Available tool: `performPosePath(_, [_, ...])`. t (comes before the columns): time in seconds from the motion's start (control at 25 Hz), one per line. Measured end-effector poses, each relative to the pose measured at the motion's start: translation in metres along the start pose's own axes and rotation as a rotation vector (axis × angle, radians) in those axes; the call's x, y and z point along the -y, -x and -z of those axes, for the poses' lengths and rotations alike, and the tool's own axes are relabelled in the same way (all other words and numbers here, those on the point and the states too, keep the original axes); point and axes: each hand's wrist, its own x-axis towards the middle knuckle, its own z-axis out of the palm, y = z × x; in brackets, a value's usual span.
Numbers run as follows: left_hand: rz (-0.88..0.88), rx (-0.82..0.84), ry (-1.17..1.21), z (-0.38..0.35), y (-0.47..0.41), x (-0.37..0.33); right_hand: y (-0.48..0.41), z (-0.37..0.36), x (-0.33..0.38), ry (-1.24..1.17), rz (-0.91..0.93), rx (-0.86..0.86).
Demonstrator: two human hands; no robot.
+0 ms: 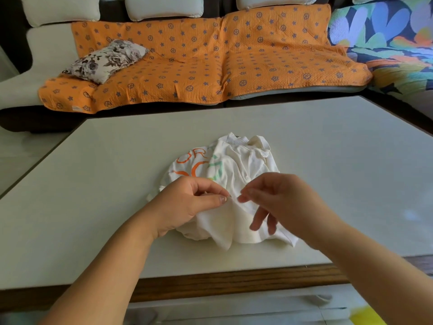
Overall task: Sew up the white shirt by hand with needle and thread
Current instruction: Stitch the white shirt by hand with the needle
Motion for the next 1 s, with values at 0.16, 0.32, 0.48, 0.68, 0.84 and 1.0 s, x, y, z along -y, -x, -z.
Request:
performPosePath(0.16, [-0.03, 0.013, -0.029, 0.0, 0.001, 0.001, 0.0, -0.011, -0.006, -0.064, -0.022, -0.005])
performPosePath(0.32, [-0.034, 0.003, -0.026, 0.001, 0.001, 0.002, -0.005, -0.015, -0.009, -0.143, 0.025, -0.017])
performPosePath(0.48, [-0.059, 0.025, -0.037, 0.001, 0.0, 0.002, -0.006, -0.017, -0.011, -0.204, -0.007, 0.003])
performPosePath(0.68, [-0.045, 0.004, -0.062, 0.001, -0.001, 0.004, -0.004, -0.015, -0.014, -0.079, -0.01, -0.002])
performPosePath(0.84, [-0.057, -0.003, -0.113, 0.0, -0.002, 0.004, -0.003, -0.014, -0.014, 0.004, -0.027, 0.007])
performPosePath(1.0, [-0.053, -0.012, -0.111, -0.002, -0.001, 0.003, -0.002, -0.012, -0.014, 0.015, -0.05, 0.009])
